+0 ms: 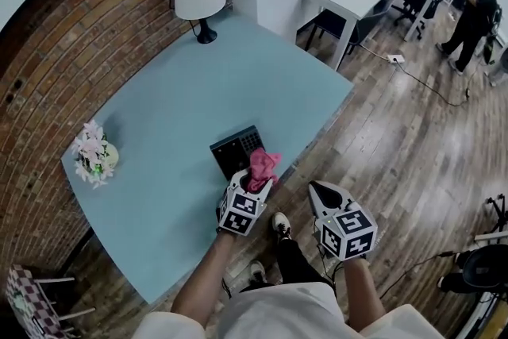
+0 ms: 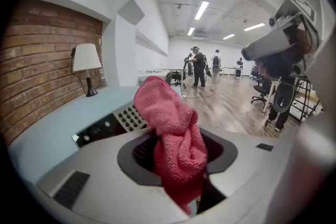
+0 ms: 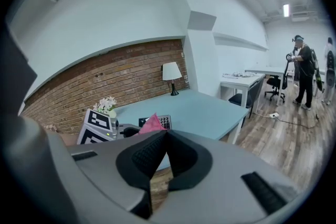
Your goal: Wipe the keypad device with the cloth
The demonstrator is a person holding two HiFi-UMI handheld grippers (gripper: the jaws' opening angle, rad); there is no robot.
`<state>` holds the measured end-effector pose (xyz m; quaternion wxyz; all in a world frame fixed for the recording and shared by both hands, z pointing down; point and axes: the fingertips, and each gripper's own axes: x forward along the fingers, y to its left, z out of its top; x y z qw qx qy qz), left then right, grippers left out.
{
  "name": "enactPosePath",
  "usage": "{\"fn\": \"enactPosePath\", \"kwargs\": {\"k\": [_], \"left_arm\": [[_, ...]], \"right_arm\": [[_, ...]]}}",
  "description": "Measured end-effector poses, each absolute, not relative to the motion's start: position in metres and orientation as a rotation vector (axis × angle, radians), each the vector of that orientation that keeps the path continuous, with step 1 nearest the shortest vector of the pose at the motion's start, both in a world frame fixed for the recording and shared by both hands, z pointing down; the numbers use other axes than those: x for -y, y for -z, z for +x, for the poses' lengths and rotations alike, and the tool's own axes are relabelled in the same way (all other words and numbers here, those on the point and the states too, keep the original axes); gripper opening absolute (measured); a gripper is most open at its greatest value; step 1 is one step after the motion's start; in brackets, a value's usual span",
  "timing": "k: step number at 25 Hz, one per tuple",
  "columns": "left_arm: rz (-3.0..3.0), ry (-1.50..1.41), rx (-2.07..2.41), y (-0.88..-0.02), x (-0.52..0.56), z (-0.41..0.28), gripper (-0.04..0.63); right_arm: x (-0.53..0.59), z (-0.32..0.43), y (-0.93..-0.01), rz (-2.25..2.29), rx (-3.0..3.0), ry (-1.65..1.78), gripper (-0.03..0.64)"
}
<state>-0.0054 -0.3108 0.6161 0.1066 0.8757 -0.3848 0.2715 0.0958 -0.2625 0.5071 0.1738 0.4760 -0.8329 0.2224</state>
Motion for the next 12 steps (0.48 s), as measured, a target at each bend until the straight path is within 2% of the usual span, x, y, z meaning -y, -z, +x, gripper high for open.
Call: {"fn": "enactPosePath", "kwargs": {"k": [8,12], "left_arm": [[2.663,-0.528,1.354,-0.505,0.287,-0.063,0.202],[2.626,-0.427,1.405,-0.478,0.237,-0.101,0.202]], "right_arm": [[0.257,0.080,-0.431,1.473,2.454,-0.452,0.008],[0.222,0.063,-0.411,1.490,2.453,-0.402,0.008]]}}
